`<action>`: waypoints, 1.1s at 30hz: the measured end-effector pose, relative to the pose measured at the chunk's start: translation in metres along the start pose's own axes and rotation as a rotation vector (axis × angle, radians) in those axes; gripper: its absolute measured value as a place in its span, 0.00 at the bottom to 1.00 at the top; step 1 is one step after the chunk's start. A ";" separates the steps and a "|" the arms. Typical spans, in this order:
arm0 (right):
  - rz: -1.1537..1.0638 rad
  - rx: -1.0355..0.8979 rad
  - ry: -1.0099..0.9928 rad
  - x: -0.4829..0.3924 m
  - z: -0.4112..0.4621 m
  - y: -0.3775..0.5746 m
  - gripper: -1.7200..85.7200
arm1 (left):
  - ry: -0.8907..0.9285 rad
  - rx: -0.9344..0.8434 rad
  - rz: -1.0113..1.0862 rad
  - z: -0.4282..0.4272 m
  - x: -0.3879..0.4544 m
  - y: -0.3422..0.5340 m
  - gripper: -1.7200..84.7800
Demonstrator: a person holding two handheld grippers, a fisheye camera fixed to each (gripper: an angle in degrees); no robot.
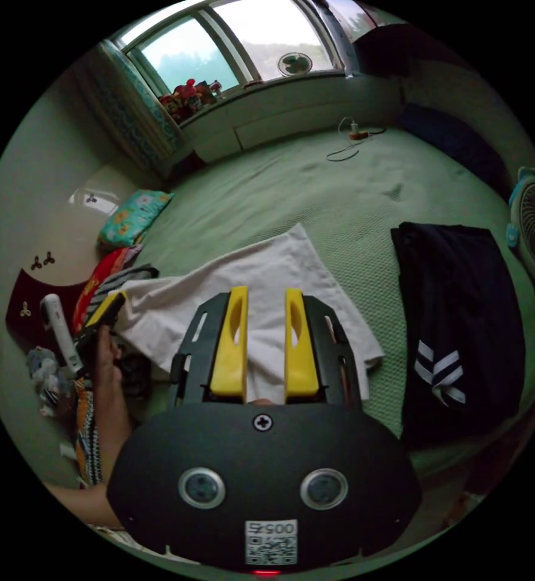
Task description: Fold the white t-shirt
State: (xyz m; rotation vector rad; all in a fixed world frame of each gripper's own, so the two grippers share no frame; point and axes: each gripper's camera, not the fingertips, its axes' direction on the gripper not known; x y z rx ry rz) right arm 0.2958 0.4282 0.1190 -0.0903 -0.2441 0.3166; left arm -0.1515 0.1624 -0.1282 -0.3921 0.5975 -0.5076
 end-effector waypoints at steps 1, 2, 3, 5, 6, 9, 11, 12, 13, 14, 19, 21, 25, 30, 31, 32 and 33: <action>-0.019 0.001 0.035 -0.003 0.002 0.000 0.13 | 0.033 0.006 0.006 -0.004 -0.002 0.002 0.09; -0.030 0.000 0.053 -0.005 0.003 0.000 0.13 | 0.086 0.017 0.010 -0.011 -0.007 0.004 0.10; -0.058 -0.009 0.083 -0.010 0.005 -0.001 0.14 | 0.118 0.024 0.005 -0.018 -0.012 0.007 0.10; -0.135 -0.038 0.092 -0.018 0.010 0.000 0.15 | 0.163 0.039 -0.014 -0.026 -0.019 0.010 0.09; -0.224 -0.061 0.066 -0.025 0.013 0.003 0.17 | 0.224 0.033 -0.019 -0.027 -0.024 0.011 0.09; -0.464 -0.146 -0.065 -0.048 0.021 0.014 0.19 | 0.308 -0.040 0.002 -0.023 -0.027 0.008 0.08; -0.560 -0.197 -0.136 -0.059 0.029 0.022 0.19 | 0.320 -0.079 0.009 -0.021 -0.028 0.008 0.08; -0.616 -0.233 -0.152 -0.066 0.036 0.027 0.19 | 0.332 -0.103 0.018 -0.020 -0.027 0.007 0.07; -0.669 -0.270 -0.152 -0.073 0.045 0.033 0.19 | 0.339 -0.113 0.024 -0.020 -0.027 0.007 0.07; -0.692 -0.290 -0.154 -0.076 0.049 0.036 0.19 | 0.353 -0.125 0.035 -0.021 -0.026 0.006 0.07; -0.876 -0.443 -0.124 -0.106 0.090 0.059 0.08 | 0.404 -0.188 0.066 -0.021 -0.025 0.004 0.05; -0.861 -0.472 -0.006 -0.106 0.106 0.060 0.03 | 0.410 -0.208 0.078 -0.021 -0.027 0.003 0.03; -0.692 -0.406 -0.042 -0.082 0.097 0.034 0.00 | 0.433 -0.220 0.080 -0.023 -0.036 0.002 0.02; -0.250 -0.127 -0.256 -0.012 0.062 -0.007 0.00 | 0.532 -0.263 0.122 -0.023 -0.040 0.002 0.02; -0.169 -0.074 -0.325 0.004 0.057 -0.012 0.00 | 0.545 -0.270 0.133 -0.023 -0.040 0.002 0.02; -0.132 -0.049 -0.355 0.012 0.055 -0.014 0.00 | 0.578 -0.281 0.157 -0.023 -0.037 0.003 0.03; -0.070 -0.011 -0.382 0.024 0.052 -0.016 0.00 | 0.619 -0.293 0.185 -0.024 -0.035 0.003 0.04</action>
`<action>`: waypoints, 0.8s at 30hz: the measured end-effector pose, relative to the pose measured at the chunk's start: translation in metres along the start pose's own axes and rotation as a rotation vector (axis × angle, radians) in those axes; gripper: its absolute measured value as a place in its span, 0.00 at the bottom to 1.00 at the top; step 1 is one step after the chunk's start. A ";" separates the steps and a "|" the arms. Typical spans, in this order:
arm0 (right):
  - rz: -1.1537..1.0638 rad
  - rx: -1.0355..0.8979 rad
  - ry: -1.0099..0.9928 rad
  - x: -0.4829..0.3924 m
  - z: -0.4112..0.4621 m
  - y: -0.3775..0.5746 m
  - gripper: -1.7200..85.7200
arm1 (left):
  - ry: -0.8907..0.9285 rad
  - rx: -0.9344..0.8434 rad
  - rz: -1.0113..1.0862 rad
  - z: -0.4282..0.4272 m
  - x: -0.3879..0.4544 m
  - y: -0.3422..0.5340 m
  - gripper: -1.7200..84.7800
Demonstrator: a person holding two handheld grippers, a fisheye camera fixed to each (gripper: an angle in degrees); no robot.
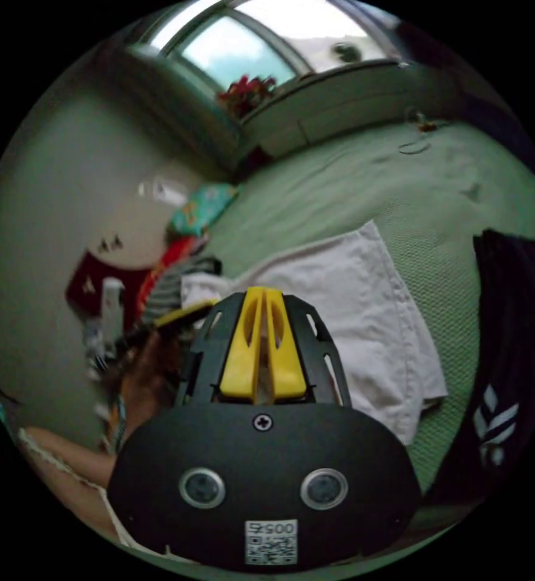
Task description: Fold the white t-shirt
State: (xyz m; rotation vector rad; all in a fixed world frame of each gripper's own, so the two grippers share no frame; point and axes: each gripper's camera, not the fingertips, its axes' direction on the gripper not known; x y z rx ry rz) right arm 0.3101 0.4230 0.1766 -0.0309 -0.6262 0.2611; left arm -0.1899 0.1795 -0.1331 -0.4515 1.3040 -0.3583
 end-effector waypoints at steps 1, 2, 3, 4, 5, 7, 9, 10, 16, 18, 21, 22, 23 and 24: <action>0.033 0.036 0.024 0.007 -0.006 -0.001 0.00 | 0.019 -0.010 0.012 0.001 0.001 0.000 0.04; 0.042 0.048 0.050 0.010 -0.008 -0.002 0.00 | 0.053 -0.024 0.032 0.002 0.003 0.000 0.06; 0.049 0.061 0.106 0.013 -0.011 -0.003 0.00 | 0.082 -0.028 0.058 0.001 0.006 0.001 0.07; 0.051 0.072 0.157 0.014 -0.013 -0.004 0.00 | 0.095 -0.029 0.080 0.001 0.008 0.001 0.08; 0.055 0.084 0.182 0.014 -0.014 -0.005 0.00 | 0.126 -0.037 0.142 0.001 0.014 0.002 0.11; 0.056 0.146 0.263 0.013 -0.019 -0.005 0.01 | 0.166 -0.070 0.228 0.002 0.024 0.004 0.14; 0.060 0.195 0.307 0.012 -0.024 -0.005 0.01 | 0.165 -0.070 0.273 0.005 0.035 0.007 0.18; 0.059 0.198 0.291 0.013 -0.026 -0.006 0.01 | 0.158 -0.072 0.285 0.006 0.038 0.007 0.19; 0.065 0.111 0.236 0.013 -0.007 -0.014 0.01 | 0.078 -0.230 0.342 0.034 0.057 0.005 0.21; 0.035 0.067 0.249 0.009 0.002 -0.017 0.01 | 0.016 -0.295 0.340 0.044 0.057 0.005 0.19; -0.007 0.027 0.224 0.002 0.015 -0.020 0.01 | 0.005 -0.307 0.301 0.043 0.055 0.003 0.12; -0.025 -0.004 0.210 -0.001 0.023 -0.022 0.01 | 0.006 -0.301 0.296 0.041 0.054 0.002 0.10; -0.035 -0.023 0.204 -0.003 0.027 -0.023 0.01 | -0.008 -0.285 0.289 0.037 0.052 0.002 0.09; -0.046 -0.057 0.200 -0.006 0.035 -0.025 0.01 | -0.031 -0.267 0.294 0.032 0.049 0.003 0.08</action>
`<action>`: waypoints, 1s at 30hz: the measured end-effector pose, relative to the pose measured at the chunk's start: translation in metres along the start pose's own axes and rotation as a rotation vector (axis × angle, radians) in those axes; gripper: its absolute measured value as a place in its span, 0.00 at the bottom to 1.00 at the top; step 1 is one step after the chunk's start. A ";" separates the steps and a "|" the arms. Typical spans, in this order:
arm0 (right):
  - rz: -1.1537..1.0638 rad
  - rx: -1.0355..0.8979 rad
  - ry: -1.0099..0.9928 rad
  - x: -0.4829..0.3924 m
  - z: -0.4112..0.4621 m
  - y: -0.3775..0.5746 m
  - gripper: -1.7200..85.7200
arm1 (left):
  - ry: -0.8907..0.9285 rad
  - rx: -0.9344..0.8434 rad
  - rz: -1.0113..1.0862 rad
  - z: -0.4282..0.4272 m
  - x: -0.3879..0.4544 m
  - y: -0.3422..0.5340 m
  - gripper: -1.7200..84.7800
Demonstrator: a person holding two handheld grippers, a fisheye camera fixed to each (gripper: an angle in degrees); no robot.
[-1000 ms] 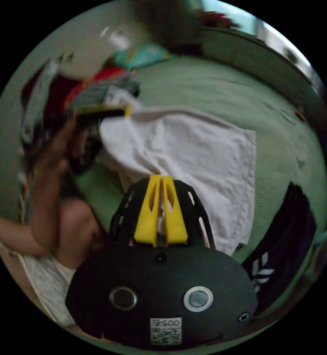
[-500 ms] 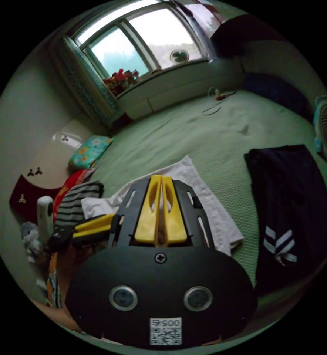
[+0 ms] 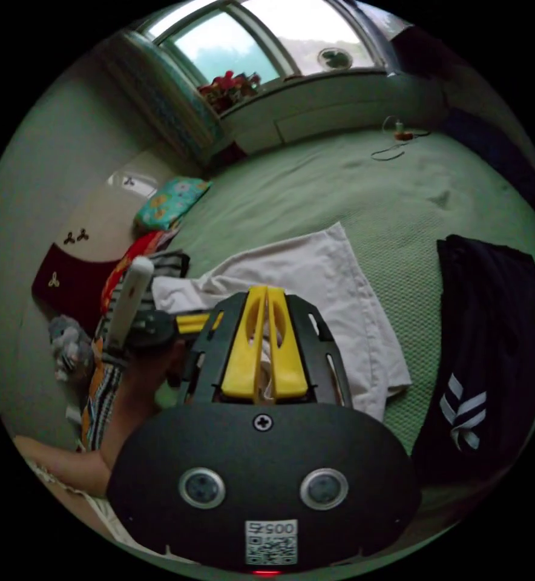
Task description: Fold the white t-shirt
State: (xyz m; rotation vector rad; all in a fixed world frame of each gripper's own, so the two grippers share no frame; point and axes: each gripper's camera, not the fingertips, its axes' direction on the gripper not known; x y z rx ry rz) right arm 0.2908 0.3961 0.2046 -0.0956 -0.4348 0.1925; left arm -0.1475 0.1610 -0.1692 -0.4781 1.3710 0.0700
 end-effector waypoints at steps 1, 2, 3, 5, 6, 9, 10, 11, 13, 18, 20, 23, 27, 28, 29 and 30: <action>-0.016 -0.030 0.005 -0.006 0.008 -0.002 0.01 | -0.011 0.007 0.001 -0.002 -0.001 0.001 0.08; -0.028 -0.046 0.009 -0.009 0.012 -0.004 0.01 | -0.036 0.027 -0.018 -0.007 -0.005 0.005 0.08; -0.058 -0.076 0.017 -0.017 0.020 -0.006 0.01 | -0.064 0.055 -0.063 -0.013 -0.011 0.009 0.08; -0.113 -0.119 0.026 -0.031 0.033 -0.010 0.01 | -0.135 0.105 -0.153 -0.023 -0.021 0.018 0.08; -0.157 -0.144 0.032 -0.042 0.041 -0.011 0.02 | -0.179 0.142 -0.227 -0.029 -0.029 0.025 0.07; -0.251 -0.207 0.035 -0.068 0.062 -0.014 0.06 | -0.184 0.236 -0.380 -0.045 -0.047 0.044 0.07; -0.299 -0.257 0.008 -0.080 0.073 -0.014 0.09 | -0.173 0.252 -0.393 -0.047 -0.049 0.048 0.07; -0.326 -0.281 -0.009 -0.086 0.078 -0.013 0.10 | -0.157 0.275 -0.411 -0.051 -0.051 0.054 0.07; -0.417 -0.337 -0.052 -0.110 0.093 -0.012 0.14 | -0.148 0.293 -0.415 -0.056 -0.051 0.060 0.07; -0.500 -0.443 -0.019 -0.150 0.119 -0.011 0.16 | -0.195 0.299 -0.386 -0.065 -0.042 0.073 0.07; -0.509 -0.482 0.023 -0.159 0.128 -0.011 0.16 | -0.195 0.302 -0.387 -0.068 -0.041 0.078 0.07; -0.508 -0.513 0.074 -0.173 0.139 -0.013 0.15 | -0.169 0.306 -0.400 -0.073 -0.043 0.088 0.07; -0.482 -0.538 0.149 -0.191 0.159 -0.018 0.15 | -0.157 0.306 -0.407 -0.080 -0.043 0.102 0.07; -0.480 -0.536 0.174 -0.197 0.162 -0.021 0.15 | -0.159 0.306 -0.407 -0.081 -0.043 0.104 0.07; -0.478 -0.534 0.180 -0.201 0.164 -0.022 0.15 | -0.162 0.306 -0.406 -0.083 -0.042 0.108 0.07; -0.470 -0.529 0.189 -0.208 0.167 -0.025 0.15 | -0.167 0.307 -0.404 -0.085 -0.041 0.111 0.07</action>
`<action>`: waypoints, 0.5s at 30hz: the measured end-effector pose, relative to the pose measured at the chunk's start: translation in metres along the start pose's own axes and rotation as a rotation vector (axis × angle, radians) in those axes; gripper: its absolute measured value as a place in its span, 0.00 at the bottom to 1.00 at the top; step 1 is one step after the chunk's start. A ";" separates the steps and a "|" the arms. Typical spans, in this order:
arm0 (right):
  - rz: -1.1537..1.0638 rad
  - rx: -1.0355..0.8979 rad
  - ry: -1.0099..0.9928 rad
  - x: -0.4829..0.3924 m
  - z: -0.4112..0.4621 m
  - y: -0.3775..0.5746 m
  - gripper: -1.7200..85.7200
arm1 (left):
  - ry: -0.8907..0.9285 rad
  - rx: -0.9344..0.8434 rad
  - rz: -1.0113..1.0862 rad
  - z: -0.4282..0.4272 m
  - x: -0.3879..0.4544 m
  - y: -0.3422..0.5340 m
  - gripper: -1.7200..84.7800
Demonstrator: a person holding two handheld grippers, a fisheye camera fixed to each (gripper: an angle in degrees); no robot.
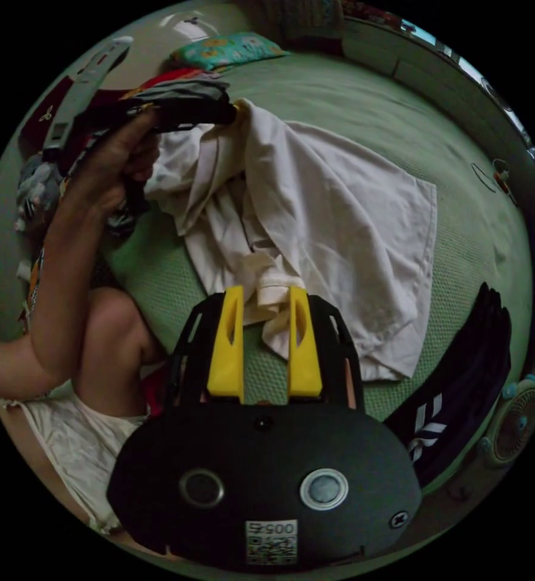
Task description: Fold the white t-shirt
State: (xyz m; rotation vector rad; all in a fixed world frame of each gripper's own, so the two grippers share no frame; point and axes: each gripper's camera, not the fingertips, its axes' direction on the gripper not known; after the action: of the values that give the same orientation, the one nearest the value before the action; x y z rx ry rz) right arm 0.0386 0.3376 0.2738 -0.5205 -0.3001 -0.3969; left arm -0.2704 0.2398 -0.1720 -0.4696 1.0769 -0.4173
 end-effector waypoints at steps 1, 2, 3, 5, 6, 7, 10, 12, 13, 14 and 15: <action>0.012 -0.001 0.012 -0.006 0.001 -0.007 0.15 | -0.001 0.000 0.001 -0.001 -0.001 0.001 0.07; 0.016 -0.005 0.021 -0.009 0.003 -0.012 0.15 | -0.001 0.001 0.001 -0.004 -0.002 0.005 0.07; 0.015 -0.028 0.042 -0.017 0.008 -0.021 0.14 | 0.001 0.004 0.000 -0.007 -0.003 0.008 0.07; 0.010 -0.067 0.105 -0.031 0.019 -0.035 0.12 | 0.006 0.010 -0.005 -0.011 -0.006 0.013 0.07; 0.020 -0.081 0.160 -0.039 0.023 -0.043 0.10 | 0.004 0.014 -0.009 -0.012 -0.008 0.017 0.07; 0.007 -0.082 0.199 -0.048 0.022 -0.049 0.08 | 0.003 0.016 -0.010 -0.013 -0.008 0.019 0.07; -0.002 -0.033 0.237 -0.054 0.012 -0.055 0.02 | 0.022 0.031 -0.033 -0.020 -0.013 0.029 0.07; 0.040 -0.019 0.149 -0.045 0.000 -0.054 0.01 | -0.044 0.021 -0.008 -0.026 -0.013 0.040 0.07; 0.048 -0.034 0.089 -0.042 -0.013 -0.052 0.01 | -0.071 0.001 -0.003 -0.027 -0.014 0.043 0.07; 0.046 -0.037 0.071 -0.042 -0.022 -0.050 0.01 | -0.088 -0.041 -0.016 -0.031 -0.019 0.048 0.07; 0.036 -0.034 0.069 -0.044 -0.041 -0.044 0.01 | -0.056 -0.047 -0.041 -0.039 -0.026 0.054 0.07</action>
State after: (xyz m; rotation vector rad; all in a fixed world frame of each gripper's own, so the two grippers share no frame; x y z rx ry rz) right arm -0.0124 0.2937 0.2418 -0.5435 -0.2177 -0.3843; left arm -0.3119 0.2920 -0.1981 -0.5429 1.0260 -0.4138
